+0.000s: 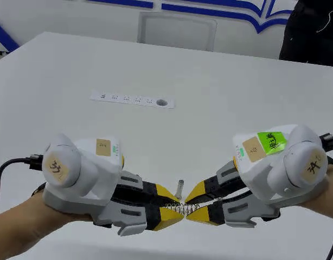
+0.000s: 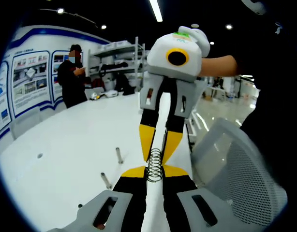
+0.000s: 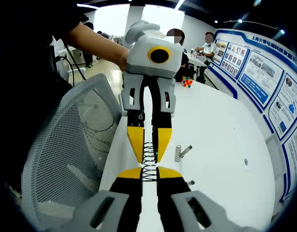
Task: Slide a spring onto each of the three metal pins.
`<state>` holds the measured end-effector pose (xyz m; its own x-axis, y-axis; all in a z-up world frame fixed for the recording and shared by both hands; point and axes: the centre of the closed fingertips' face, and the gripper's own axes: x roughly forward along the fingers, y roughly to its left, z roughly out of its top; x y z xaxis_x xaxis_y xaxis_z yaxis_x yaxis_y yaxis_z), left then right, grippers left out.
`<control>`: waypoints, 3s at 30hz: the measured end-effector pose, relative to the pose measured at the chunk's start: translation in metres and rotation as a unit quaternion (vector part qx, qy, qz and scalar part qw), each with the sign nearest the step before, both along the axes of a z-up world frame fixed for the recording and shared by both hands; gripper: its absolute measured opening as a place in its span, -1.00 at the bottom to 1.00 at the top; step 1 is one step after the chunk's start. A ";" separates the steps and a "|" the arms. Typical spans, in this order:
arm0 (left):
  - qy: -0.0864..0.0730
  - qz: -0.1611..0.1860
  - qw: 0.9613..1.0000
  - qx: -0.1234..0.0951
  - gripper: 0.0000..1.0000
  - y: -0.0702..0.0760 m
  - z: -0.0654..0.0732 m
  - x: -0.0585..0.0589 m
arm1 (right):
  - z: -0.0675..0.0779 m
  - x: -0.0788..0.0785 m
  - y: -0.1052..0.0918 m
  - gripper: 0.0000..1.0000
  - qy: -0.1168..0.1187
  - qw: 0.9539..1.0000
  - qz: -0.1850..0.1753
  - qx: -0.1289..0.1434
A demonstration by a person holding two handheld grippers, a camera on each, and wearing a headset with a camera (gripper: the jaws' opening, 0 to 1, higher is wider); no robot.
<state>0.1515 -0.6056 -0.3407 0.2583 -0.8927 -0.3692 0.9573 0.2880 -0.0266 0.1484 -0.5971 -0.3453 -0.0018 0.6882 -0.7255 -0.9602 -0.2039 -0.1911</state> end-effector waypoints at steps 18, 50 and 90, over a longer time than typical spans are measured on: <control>-0.026 -0.014 1.000 0.001 -0.80 -0.001 0.009 -0.002 | 0.004 0.004 -0.005 -0.76 0.038 0.998 -0.030 0.039; -0.031 0.007 0.999 0.002 -0.80 0.002 0.008 0.006 | 0.049 -0.002 0.029 -0.78 0.114 0.978 -0.050 0.165; 0.018 0.121 0.991 -0.049 -0.16 0.038 0.016 0.037 | 0.088 0.062 0.013 -0.78 0.077 0.962 -0.135 0.224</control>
